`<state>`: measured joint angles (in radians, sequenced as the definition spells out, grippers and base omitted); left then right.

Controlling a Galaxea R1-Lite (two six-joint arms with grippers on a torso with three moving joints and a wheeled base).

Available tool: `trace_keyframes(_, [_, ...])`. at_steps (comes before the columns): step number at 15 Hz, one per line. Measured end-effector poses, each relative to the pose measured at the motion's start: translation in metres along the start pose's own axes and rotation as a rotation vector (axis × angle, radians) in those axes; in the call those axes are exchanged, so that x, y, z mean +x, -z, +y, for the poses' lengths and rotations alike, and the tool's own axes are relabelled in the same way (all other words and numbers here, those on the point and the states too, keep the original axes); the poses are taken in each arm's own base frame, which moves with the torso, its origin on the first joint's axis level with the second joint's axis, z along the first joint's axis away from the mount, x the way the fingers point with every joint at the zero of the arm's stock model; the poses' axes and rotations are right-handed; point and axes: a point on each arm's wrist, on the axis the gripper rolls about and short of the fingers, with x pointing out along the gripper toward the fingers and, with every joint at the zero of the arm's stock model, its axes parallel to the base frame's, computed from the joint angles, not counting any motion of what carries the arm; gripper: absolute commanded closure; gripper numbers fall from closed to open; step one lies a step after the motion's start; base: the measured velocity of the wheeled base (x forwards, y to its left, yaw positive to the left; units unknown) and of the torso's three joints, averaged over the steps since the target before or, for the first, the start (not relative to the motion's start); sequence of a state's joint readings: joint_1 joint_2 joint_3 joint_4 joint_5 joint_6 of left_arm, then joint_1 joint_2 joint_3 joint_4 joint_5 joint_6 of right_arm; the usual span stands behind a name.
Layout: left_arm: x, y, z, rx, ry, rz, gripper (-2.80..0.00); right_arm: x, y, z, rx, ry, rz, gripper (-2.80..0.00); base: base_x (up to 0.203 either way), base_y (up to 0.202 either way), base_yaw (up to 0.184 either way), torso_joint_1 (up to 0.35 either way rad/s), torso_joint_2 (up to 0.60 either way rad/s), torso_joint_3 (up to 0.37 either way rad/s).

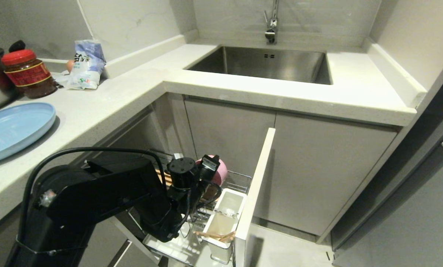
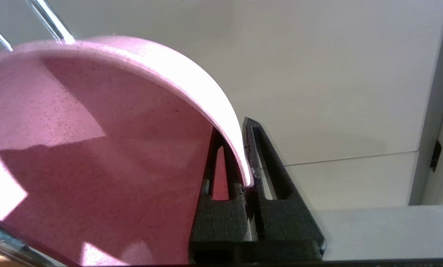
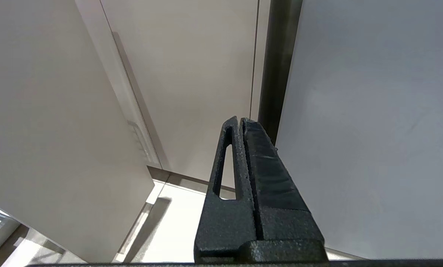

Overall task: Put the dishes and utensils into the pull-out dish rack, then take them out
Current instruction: Pick up the bowl and place it in the cupboard, then pick up the plate and place it in the cupboard

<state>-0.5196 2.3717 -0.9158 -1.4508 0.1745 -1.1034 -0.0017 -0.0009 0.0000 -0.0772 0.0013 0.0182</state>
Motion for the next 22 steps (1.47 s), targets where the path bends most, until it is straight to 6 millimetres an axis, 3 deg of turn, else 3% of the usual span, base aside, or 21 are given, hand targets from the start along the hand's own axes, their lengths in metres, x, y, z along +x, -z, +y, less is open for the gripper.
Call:
trace_keyframes(8, [-0.009,0.003,-0.016,-0.004,-0.011,-0.038,-2.80,0.000,0.000,0.000,0.000,0.000,0.000,0.00,0.000,0.000,0.000,0.000,0.00,0.000])
trace_keyframes(12, [-0.017,0.007,-0.024,0.041,-0.154,-0.025,-2.80,0.000,0.000,0.000,0.000,0.000,0.000,0.00,0.000,0.000,0.000,0.000,0.00,0.000])
trace_keyframes(19, [-0.063,-0.027,-0.087,0.150,-0.329,0.047,-2.80,0.000,0.000,0.000,0.000,0.000,0.000,0.00,0.000,0.000,0.000,0.000,0.00,0.000])
trace_keyframes(20, [-0.073,-0.032,-0.095,0.220,-0.353,0.077,0.00,0.000,0.000,0.000,0.000,0.000,0.000,0.00,0.000,0.000,0.000,0.000,0.00,0.000])
trace_keyframes(22, [-0.093,-0.044,-0.116,0.364,-0.371,0.141,0.00,0.000,0.000,0.000,0.000,0.000,0.000,0.00,0.000,0.000,0.000,0.000,0.00,0.000])
